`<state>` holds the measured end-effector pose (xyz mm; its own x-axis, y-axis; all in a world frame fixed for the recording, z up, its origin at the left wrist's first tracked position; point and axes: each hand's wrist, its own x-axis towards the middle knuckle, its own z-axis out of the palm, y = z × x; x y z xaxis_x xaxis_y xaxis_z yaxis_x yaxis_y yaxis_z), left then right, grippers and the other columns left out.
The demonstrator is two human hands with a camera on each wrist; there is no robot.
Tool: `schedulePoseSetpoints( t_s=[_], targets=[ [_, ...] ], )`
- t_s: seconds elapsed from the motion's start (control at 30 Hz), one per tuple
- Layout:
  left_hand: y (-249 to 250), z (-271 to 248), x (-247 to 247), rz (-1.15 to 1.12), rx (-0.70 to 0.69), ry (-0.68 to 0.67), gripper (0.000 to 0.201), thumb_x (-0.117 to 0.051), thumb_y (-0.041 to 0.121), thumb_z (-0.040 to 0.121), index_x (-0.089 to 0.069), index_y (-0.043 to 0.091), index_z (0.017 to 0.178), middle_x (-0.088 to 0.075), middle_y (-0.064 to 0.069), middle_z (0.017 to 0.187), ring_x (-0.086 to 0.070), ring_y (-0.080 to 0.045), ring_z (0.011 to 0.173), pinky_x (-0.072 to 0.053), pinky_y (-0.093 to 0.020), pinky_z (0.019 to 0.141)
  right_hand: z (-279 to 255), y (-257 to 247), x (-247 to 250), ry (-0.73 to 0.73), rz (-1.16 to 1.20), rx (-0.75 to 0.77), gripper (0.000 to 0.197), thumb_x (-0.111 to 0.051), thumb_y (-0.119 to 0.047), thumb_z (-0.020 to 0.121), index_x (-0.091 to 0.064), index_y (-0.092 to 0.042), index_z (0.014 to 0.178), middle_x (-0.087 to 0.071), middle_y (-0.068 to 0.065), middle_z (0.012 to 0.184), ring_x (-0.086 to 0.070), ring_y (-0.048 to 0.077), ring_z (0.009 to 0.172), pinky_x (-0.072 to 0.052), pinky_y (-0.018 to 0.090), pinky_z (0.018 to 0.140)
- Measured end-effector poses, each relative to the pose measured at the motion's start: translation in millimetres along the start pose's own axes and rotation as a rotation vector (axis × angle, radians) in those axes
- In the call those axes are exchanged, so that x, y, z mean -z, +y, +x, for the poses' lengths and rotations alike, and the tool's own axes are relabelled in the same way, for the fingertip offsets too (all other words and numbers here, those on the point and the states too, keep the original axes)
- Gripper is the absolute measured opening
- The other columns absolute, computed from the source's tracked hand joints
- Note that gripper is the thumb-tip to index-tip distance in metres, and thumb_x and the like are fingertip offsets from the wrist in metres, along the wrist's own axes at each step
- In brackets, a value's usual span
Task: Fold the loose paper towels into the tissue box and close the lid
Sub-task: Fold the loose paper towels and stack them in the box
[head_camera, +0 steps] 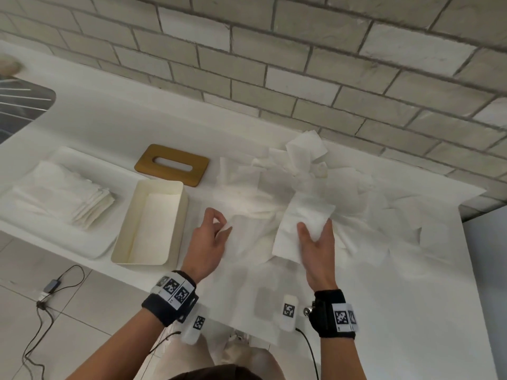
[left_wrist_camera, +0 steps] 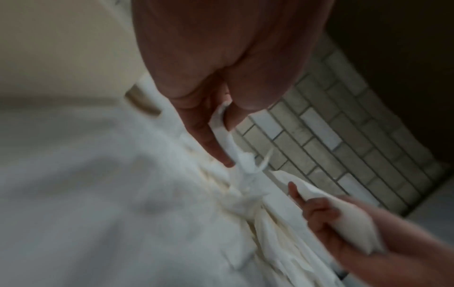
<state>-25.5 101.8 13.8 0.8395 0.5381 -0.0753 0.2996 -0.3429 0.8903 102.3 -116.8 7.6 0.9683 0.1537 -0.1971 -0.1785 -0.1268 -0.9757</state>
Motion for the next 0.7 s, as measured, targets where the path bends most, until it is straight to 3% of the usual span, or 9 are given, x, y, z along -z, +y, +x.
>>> schedulePoseSetpoints(
  t_s=[0.07, 0.17, 0.23, 0.33, 0.43, 0.53, 0.6, 0.7],
  targets=[
    [21, 6, 34, 0.111, -0.13, 0.009, 0.023, -0.065, 0.019, 0.105, -0.043, 0.016, 0.114, -0.061, 0.007, 0.07, -0.053, -0.006, 0.052, -0.038, -0.017, 0.05, -9, -22, -13, -0.087, -0.048, 0.071, 0.048, -0.069, -0.038, 0.104, -0.051, -0.04, 0.149, -0.066, -0.018, 0.139, -0.063, 0.007, 0.13, -0.052, 0.043, 0.113],
    [43, 20, 98, 0.282, -0.181, -0.05, 0.034, -0.076, 0.029, 0.098, -0.053, 0.023, 0.122, -0.065, 0.018, 0.096, -0.059, 0.002, 0.079, -0.042, -0.012, 0.068, -26, -59, -40, -0.21, -0.046, 0.163, 0.034, -0.066, -0.034, 0.108, -0.058, -0.033, 0.141, -0.071, -0.015, 0.131, -0.068, 0.008, 0.122, -0.058, 0.04, 0.104],
    [45, 37, 144, 0.402, -0.17, -0.126, 0.035, -0.074, 0.034, 0.098, -0.059, 0.02, 0.126, -0.065, 0.013, 0.108, -0.06, -0.01, 0.092, -0.045, -0.027, 0.078, -35, -73, -58, -0.255, -0.049, 0.2, 0.026, -0.064, -0.033, 0.109, -0.062, -0.031, 0.134, -0.073, -0.013, 0.128, -0.07, 0.011, 0.119, -0.059, 0.043, 0.102],
    [24, 79, 204, 0.478, -0.168, -0.379, 0.034, -0.062, 0.043, 0.104, -0.061, 0.017, 0.125, -0.071, 0.001, 0.112, -0.067, -0.021, 0.1, -0.052, -0.045, 0.089, -48, -78, -80, -0.275, -0.053, 0.194, 0.021, -0.062, -0.033, 0.11, -0.064, -0.029, 0.131, -0.074, -0.011, 0.126, -0.071, 0.014, 0.118, -0.059, 0.049, 0.103],
    [-7, 124, 233, 0.514, -0.111, -0.63, 0.036, -0.059, 0.041, 0.106, -0.062, 0.019, 0.134, -0.071, 0.002, 0.128, -0.066, -0.023, 0.119, -0.051, -0.047, 0.106, -65, -74, -103, -0.267, -0.06, 0.154, 0.021, -0.061, -0.032, 0.11, -0.064, -0.028, 0.131, -0.075, -0.01, 0.126, -0.072, 0.014, 0.118, -0.058, 0.053, 0.104],
    [-25, 156, 234, 0.715, -0.039, -0.739, 0.035, -0.063, 0.031, 0.106, -0.062, 0.01, 0.135, -0.068, -0.005, 0.13, -0.063, -0.027, 0.122, -0.048, -0.044, 0.108, -84, -74, -122, -0.261, -0.064, 0.114, 0.022, -0.062, -0.031, 0.11, -0.065, -0.029, 0.132, -0.075, -0.01, 0.128, -0.072, 0.014, 0.119, -0.058, 0.053, 0.105],
    [-22, 169, 234, 0.827, -0.076, -0.747, 0.035, -0.068, 0.031, 0.103, -0.063, 0.011, 0.131, -0.068, -0.004, 0.123, -0.062, -0.027, 0.116, -0.048, -0.04, 0.101, -96, -76, -131, -0.258, -0.085, 0.109, 0.022, -0.062, -0.028, 0.11, -0.066, -0.027, 0.132, -0.075, -0.011, 0.126, -0.072, 0.012, 0.118, -0.058, 0.052, 0.105],
    [7, 173, 249, 0.929, -0.276, -0.516, 0.028, -0.069, 0.024, 0.101, -0.066, 0.016, 0.127, -0.067, -0.008, 0.113, -0.064, -0.031, 0.106, -0.049, -0.037, 0.087, -112, -82, -137, -0.232, -0.12, 0.134, 0.024, -0.063, -0.026, 0.109, -0.067, -0.028, 0.133, -0.076, -0.014, 0.126, -0.072, 0.009, 0.118, -0.059, 0.047, 0.104]
  ],
)
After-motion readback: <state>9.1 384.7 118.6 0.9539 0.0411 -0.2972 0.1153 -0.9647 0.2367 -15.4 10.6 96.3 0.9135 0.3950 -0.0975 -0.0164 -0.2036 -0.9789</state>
